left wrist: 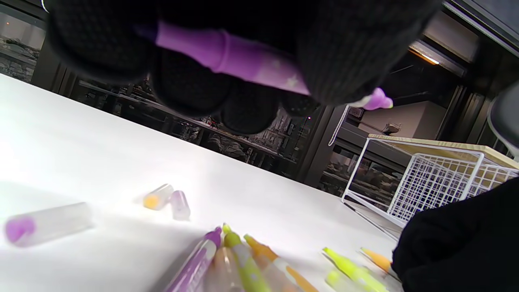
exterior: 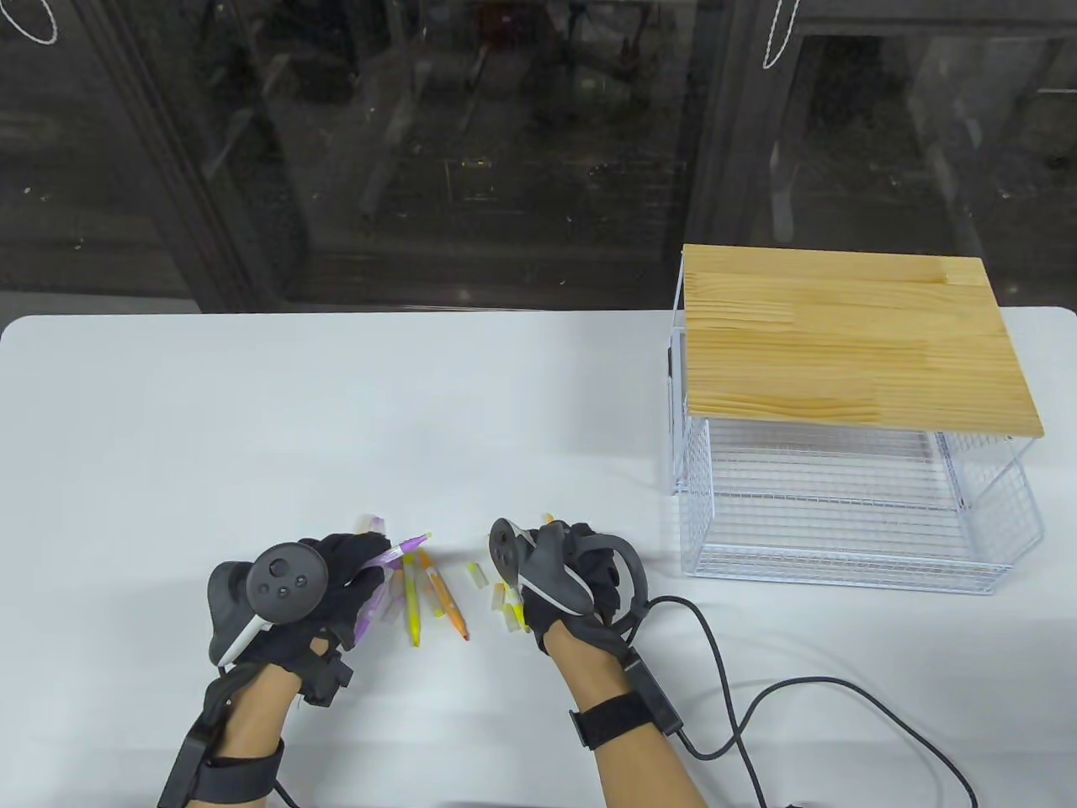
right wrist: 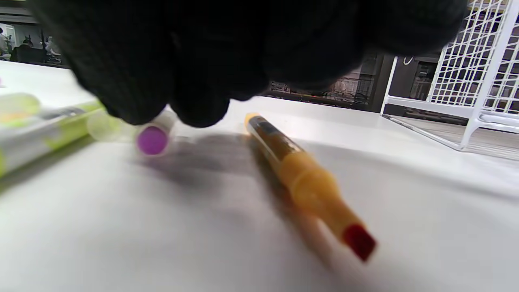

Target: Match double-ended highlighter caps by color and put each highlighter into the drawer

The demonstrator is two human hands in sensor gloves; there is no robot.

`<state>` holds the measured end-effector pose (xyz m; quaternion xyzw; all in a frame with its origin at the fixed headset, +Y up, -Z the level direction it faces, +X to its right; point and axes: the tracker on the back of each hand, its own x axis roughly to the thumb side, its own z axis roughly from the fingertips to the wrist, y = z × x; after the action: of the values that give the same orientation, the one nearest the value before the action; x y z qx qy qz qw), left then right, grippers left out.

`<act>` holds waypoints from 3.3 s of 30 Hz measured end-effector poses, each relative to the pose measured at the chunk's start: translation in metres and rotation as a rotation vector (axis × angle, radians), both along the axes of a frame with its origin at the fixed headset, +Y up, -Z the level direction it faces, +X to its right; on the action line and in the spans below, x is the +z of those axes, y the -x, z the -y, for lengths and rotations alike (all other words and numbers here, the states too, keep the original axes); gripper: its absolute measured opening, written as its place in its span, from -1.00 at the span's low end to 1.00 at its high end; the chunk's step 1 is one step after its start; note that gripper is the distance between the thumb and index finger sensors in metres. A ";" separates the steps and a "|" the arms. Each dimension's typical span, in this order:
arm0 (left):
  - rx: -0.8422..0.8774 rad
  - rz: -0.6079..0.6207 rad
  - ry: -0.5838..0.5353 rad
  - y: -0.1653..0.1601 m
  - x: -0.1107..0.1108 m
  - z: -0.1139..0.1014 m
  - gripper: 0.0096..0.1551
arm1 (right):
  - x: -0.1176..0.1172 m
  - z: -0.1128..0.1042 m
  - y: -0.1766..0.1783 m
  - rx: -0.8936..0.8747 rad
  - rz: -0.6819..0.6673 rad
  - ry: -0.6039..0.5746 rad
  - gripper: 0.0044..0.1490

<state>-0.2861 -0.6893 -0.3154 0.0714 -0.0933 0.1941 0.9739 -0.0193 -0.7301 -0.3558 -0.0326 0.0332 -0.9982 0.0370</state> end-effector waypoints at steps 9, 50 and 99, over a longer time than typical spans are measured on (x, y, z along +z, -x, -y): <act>-0.006 0.000 0.007 0.001 0.001 0.001 -0.45 | -0.002 0.003 0.000 0.033 0.010 0.003 -0.55; -0.068 0.017 0.046 -0.007 -0.004 0.009 -0.46 | 0.023 -0.026 -0.063 -0.248 -0.047 0.130 -0.44; -0.158 0.243 -0.007 -0.058 0.007 0.018 -0.46 | 0.046 -0.036 -0.038 -0.414 -0.360 -0.120 -0.45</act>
<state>-0.2284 -0.7077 -0.3087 0.0432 -0.2164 0.1239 0.9674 0.0192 -0.6940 -0.3094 -0.1997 0.1044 -0.9589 -0.1724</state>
